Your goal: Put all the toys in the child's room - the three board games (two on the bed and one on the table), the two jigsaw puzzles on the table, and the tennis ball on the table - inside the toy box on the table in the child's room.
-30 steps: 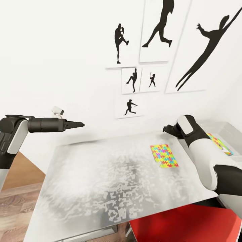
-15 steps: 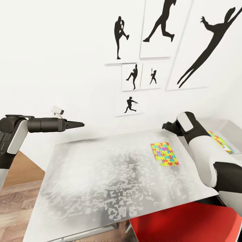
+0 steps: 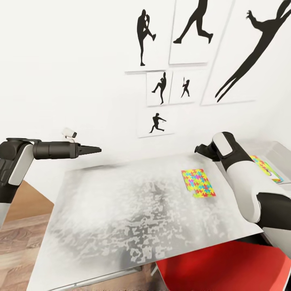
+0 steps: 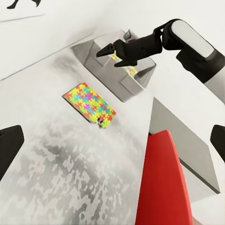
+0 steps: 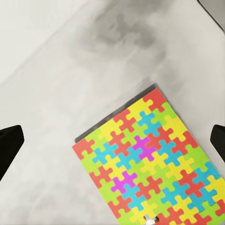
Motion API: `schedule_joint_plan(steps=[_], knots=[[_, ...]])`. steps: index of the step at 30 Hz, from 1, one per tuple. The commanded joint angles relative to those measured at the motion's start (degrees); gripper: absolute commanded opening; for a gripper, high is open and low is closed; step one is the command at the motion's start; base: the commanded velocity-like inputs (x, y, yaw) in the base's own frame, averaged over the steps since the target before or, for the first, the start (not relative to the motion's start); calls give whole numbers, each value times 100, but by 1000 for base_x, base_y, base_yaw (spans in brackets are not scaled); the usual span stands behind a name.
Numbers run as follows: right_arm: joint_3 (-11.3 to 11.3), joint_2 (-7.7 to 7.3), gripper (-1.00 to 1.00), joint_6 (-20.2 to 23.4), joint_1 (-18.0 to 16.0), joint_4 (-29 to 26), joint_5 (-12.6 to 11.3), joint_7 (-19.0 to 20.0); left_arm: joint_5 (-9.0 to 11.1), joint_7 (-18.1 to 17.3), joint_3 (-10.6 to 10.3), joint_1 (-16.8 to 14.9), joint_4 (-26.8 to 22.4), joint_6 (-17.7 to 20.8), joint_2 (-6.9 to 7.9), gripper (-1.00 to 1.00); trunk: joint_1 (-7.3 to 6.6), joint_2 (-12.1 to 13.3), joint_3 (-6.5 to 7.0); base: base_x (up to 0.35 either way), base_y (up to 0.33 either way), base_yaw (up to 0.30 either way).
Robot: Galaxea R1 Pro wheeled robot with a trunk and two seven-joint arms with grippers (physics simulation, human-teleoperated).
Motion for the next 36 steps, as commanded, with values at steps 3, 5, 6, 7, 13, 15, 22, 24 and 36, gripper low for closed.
schedule_joint_plan(steps=[3,5,6,7,13,15,22,24,36], knots=[[-5,-3,100,9,-16,-6,-60,-54,11,-10,-9,-7,1,28,5,100,3,-12,-39,0,0,0],[-5,-5,100,9,-28,-6,-60,-54,11,-10,-9,-7,1,26,5,100,3,-12,-58,0,0,0],[-5,-5,100,9,-33,-6,-60,-54,11,-10,-9,-7,1,25,5,100,3,-12,-67,0,0,0],[-5,-6,100,10,-37,-6,-60,-54,11,-10,-9,-7,1,25,5,100,3,-12,-76,0,0,0],[-5,-1,100,10,-52,-6,-60,-54,9,-10,-9,-7,1,24,5,100,3,-12,-133,0,0,0],[-5,0,100,10,-62,-6,-60,-54,10,-10,-9,-7,1,25,5,100,3,-12,-151,0,0,0],[-5,-20,100,10,-117,0,-60,-54,10,-10,17,-7,1,27,5,100,3,-12,-217,0,0,0],[-5,-31,100,12,-134,1,-60,-54,11,-10,48,-7,1,27,5,100,3,-12,-236,0,0,0],[-5,-66,100,26,-188,2,-60,-54,11,-10,175,1,1,28,5,100,3,-12,-348,0,0,0]])
